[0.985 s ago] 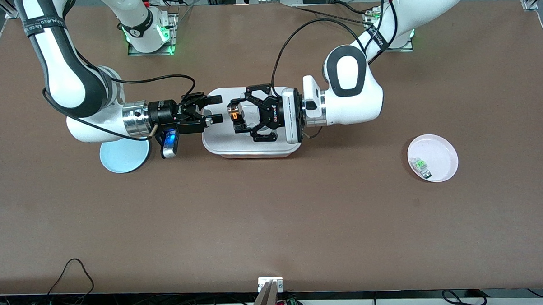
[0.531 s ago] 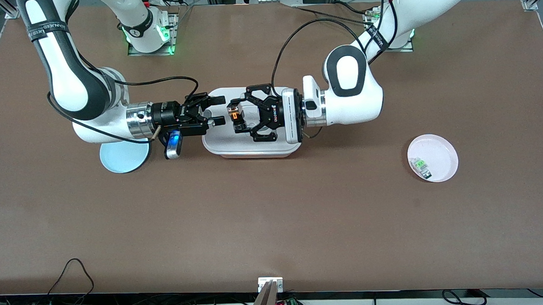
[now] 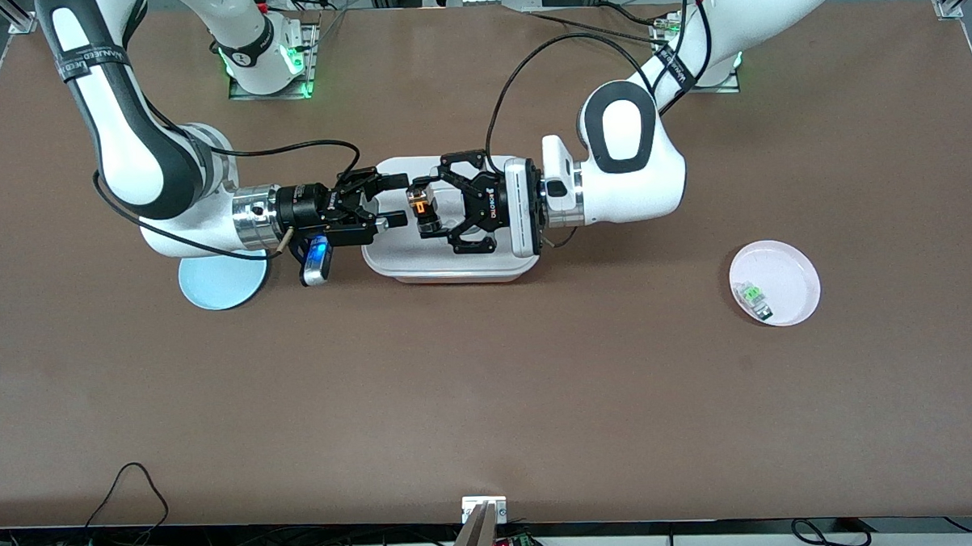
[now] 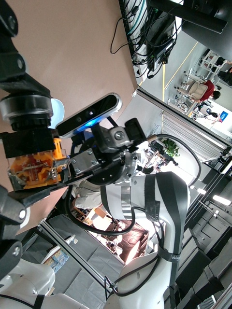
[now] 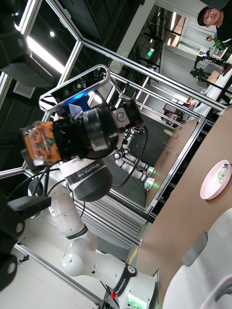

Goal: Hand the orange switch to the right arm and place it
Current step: 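Grasp the switch with the right gripper from the left gripper, then open the left gripper and pull it back while the right gripper holds, then lower the switch onto the blue plate with the right gripper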

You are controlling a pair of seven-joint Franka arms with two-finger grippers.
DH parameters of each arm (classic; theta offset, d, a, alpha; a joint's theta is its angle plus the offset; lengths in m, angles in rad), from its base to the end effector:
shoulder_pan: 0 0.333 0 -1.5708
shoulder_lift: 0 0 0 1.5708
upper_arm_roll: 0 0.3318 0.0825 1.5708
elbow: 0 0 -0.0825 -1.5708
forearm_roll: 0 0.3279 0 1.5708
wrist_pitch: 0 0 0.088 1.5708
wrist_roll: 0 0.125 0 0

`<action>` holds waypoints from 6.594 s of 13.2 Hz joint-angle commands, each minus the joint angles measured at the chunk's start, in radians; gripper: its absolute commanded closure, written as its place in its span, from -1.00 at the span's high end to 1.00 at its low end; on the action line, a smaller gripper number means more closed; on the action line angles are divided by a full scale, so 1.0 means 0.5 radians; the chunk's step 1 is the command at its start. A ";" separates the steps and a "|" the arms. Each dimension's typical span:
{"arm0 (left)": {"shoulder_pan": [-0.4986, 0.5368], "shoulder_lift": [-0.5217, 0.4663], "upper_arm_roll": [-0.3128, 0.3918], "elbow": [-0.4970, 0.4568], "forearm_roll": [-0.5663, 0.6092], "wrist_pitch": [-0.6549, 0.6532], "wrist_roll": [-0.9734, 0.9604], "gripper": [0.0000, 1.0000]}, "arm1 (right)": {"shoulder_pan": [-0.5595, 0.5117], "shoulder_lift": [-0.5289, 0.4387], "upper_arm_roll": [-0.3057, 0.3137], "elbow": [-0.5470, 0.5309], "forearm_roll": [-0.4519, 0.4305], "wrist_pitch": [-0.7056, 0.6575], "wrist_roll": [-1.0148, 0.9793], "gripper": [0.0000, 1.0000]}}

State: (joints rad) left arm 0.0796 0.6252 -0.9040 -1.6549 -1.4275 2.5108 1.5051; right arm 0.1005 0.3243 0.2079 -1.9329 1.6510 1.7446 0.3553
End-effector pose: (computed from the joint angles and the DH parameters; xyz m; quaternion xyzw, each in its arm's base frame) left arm 0.5359 -0.4070 0.4311 0.6773 -0.3359 0.3014 0.5809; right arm 0.5232 0.2670 0.4259 -0.6254 0.3166 0.3916 0.5961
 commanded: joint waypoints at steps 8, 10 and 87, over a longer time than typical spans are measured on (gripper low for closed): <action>-0.024 0.032 0.004 0.058 -0.072 0.013 0.070 -1.00 | 0.045 0.017 0.011 0.003 0.143 0.054 -0.085 1.00; -0.024 0.032 0.004 0.058 -0.072 0.013 0.070 -1.00 | 0.069 0.017 0.011 0.006 0.146 0.054 -0.124 0.98; -0.233 -1.299 1.756 -0.132 2.824 -1.757 -3.050 1.00 | -0.633 -0.112 -0.088 -0.509 -3.615 1.333 -3.665 -0.30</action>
State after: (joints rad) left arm -0.0563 0.0456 -0.0198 -1.6219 -0.0072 1.6101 -0.0084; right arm -0.2034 0.2787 0.1560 -2.1423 -0.1420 2.3595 -1.4596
